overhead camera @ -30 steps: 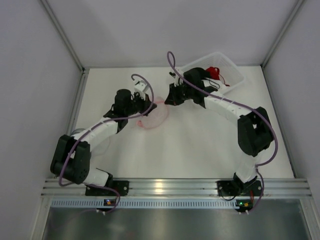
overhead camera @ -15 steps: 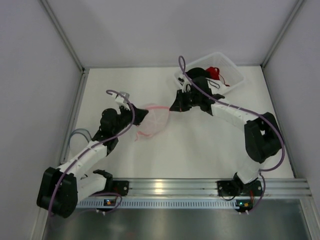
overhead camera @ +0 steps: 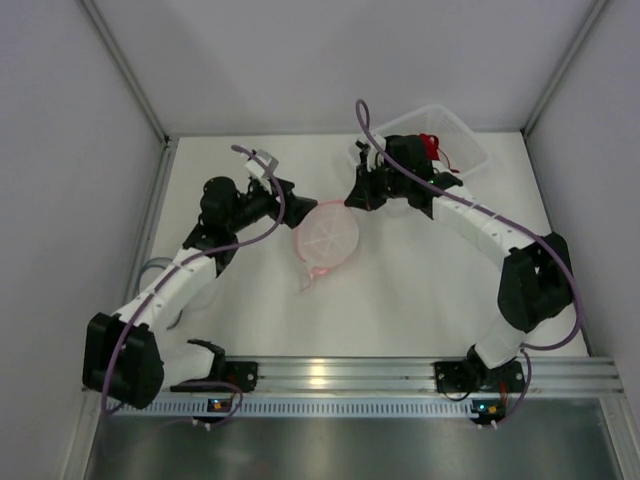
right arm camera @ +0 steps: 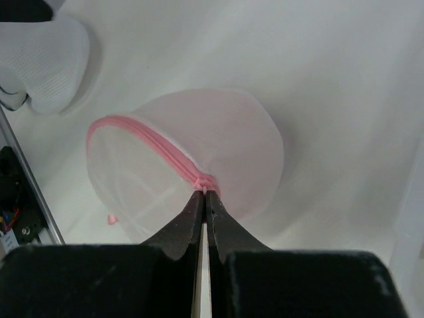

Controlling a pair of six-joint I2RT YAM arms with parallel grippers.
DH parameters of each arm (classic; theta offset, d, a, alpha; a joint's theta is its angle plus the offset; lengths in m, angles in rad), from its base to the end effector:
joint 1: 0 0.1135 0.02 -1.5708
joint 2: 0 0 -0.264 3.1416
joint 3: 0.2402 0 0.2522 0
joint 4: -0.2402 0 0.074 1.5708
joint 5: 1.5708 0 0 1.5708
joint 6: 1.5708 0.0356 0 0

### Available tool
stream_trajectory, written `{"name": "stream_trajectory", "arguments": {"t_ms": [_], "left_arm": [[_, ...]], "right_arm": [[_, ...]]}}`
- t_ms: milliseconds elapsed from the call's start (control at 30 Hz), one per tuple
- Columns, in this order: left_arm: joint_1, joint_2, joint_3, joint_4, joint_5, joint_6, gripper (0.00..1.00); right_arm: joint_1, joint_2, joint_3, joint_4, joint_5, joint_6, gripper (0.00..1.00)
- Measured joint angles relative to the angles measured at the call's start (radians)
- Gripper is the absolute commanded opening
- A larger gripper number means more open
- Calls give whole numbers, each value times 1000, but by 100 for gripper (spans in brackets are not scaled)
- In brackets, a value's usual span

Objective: Place the bra in the laundry bag and zip it closed
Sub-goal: Zip the laundry bag at the center of the board.

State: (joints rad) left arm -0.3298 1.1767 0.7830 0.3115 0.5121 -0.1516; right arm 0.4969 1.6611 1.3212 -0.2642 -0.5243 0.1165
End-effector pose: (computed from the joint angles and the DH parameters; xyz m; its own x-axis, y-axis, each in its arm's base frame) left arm 0.2522 -0.1048 0.3101 -0.1892 -0.0744 -0.9791 0.7241 0.6629 -0.1903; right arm 0.3264 0.1973 0.2918 -0.5860 -0.2033 -0.7844 -0.7115 0.5922 0.3781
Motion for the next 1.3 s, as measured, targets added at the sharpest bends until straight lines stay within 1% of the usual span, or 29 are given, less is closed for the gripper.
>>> {"name": "stream_trajectory", "arguments": {"t_ms": [33, 133, 233, 367, 400, 467, 500, 533, 567, 600, 633, 667, 767, 867, 1033, 1200, 1233, 1267, 1300], "left_arm": [[0, 48, 42, 1, 29, 21, 84], [0, 183, 142, -2, 114, 60, 83], [-1, 291, 205, -6, 181, 78, 81], [-17, 366, 231, -23, 237, 80, 78], [-27, 374, 231, -26, 243, 82, 74], [-57, 387, 232, -29, 247, 88, 73], [-76, 393, 232, -29, 249, 90, 63], [-93, 399, 234, -29, 253, 90, 51], [-109, 406, 237, -29, 255, 92, 36], [-122, 412, 238, -29, 253, 93, 25], [-129, 415, 240, -29, 251, 103, 7], [-140, 420, 241, -30, 231, 93, 0], [-143, 418, 236, -21, 179, 86, 0], [-142, 383, 178, 19, 123, 68, 0], [-142, 223, -7, 94, 61, -2, 0], [-140, 57, -155, 192, -13, -116, 0], [-140, 24, -179, 200, -26, -134, 5], [-140, -8, -199, 208, -39, -144, 18], [-140, -42, -219, 212, -52, -151, 56]], "right_arm": [[0, -3, 20, -14, -5, -15, 0], [0, -8, 64, -43, -23, -49, 0], [0, -15, 85, -60, -27, -70, 0], [0, -24, 87, -74, -26, -79, 0], [0, -24, 87, -76, -26, -80, 0], [0, -24, 87, -80, -26, -80, 0], [0, -24, 87, -80, -26, -79, 0], [0, -24, 87, -80, -26, -79, 0], [0, -24, 87, -81, -26, -79, 0], [0, -24, 87, -81, -26, -79, 0], [0, -24, 87, -82, -25, -79, 0], [0, -24, 87, -83, -23, -76, 0], [0, -24, 86, -83, -3, -60, 0], [-5, -32, 52, -56, 18, -4, 0], [-43, -79, -85, -7, 11, 92, 0], [-55, -120, -155, 16, 6, 130, 0], [-55, -123, -163, 23, 2, 137, 0], [-55, -127, -171, 34, -2, 143, 0], [-55, -128, -180, 42, -5, 149, 0]]}}
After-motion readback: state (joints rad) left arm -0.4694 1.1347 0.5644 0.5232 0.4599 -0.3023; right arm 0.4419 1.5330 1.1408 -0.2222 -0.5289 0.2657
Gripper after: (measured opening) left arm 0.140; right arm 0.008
